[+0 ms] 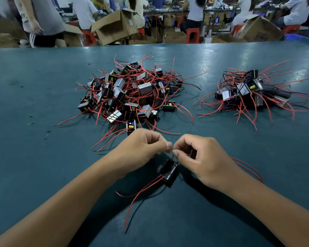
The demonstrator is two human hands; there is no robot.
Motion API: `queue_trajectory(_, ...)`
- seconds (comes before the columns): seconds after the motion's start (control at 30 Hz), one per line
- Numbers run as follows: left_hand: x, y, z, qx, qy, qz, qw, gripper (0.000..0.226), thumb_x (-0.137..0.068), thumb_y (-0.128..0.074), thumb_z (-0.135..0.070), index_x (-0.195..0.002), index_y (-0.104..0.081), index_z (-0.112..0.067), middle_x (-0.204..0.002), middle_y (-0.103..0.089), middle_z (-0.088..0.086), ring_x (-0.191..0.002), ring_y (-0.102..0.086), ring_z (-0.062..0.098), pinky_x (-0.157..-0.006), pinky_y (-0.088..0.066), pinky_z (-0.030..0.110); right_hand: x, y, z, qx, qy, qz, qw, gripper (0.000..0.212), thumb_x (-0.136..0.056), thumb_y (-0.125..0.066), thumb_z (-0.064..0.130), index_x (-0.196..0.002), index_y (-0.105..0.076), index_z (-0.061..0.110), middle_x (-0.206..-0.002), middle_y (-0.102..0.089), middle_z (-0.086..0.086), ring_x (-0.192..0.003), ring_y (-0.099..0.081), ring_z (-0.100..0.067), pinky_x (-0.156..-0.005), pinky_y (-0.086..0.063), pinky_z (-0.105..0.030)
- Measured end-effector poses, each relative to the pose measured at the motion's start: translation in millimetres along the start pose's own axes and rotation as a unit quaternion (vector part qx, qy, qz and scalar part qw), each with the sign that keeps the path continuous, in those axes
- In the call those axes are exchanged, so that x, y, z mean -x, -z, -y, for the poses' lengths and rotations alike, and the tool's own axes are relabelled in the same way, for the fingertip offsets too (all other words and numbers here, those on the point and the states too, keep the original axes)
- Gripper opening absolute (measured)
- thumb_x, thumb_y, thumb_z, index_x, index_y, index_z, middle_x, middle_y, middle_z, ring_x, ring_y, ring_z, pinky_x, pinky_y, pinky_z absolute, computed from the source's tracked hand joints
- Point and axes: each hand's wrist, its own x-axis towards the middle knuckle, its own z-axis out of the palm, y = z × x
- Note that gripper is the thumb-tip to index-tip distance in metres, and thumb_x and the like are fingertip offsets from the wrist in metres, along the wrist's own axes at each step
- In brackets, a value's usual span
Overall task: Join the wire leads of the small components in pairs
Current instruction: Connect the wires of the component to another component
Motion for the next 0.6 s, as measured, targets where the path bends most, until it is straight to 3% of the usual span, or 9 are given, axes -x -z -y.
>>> queue_trajectory(0.1,1.5,18.1,-2.0,-0.141,-0.153,-0.019,0.978,0.010,-0.089,-0.074,-0.013,-0.085,-0.071,-0.022,-0.077,-0.062,-0.012,-0.064,-0.050,0.005,-0.060,-0.040,0.018,-0.2,-0.2,-1.6,-0.007,-0.007,0.003,1.000,0.015,-0.088,-0.070,0.012,-0.077,-0.064,0.021,-0.063,-0.059,0.028,-0.058,-0.054,0.004,-0.057,-0.036,-0.006)
queue_trajectory(0.2,3.2,25.0,-1.7,-0.235,-0.261,-0.024,0.936,0.017,-0.084,-0.080,-0.012,-0.096,-0.074,-0.022,-0.092,-0.059,-0.006,-0.072,-0.051,0.014,-0.062,-0.042,0.024,0.1,-1.3,-1.8,-0.009,-0.012,0.005,1.000,0.013,-0.089,-0.070,0.014,-0.078,-0.064,0.021,-0.063,-0.059,0.027,-0.057,-0.054,0.003,-0.057,-0.037,-0.006)
queue_trajectory(0.37,0.8,17.9,-1.2,-0.293,-0.312,-0.049,0.902,0.015,-0.085,-0.078,-0.025,-0.098,-0.078,-0.019,-0.095,-0.059,-0.003,-0.085,-0.060,0.017,-0.069,-0.051,0.042,0.0,0.2,-2.3,-0.016,-0.013,0.008,1.000,0.013,-0.089,-0.069,0.013,-0.080,-0.065,0.021,-0.064,-0.059,0.026,-0.058,-0.054,0.002,-0.058,-0.037,-0.007)
queue_trajectory(0.6,-1.2,15.0,0.1,-0.349,-0.345,-0.062,0.869,0.013,-0.088,-0.074,-0.028,-0.093,-0.079,-0.017,-0.091,-0.062,-0.002,-0.083,-0.058,0.018,-0.064,-0.050,0.044,-0.3,0.0,-1.8,-0.019,-0.008,0.012,1.000,0.013,-0.089,-0.068,0.011,-0.080,-0.066,0.019,-0.065,-0.060,0.026,-0.059,-0.055,0.002,-0.058,-0.037,-0.007)
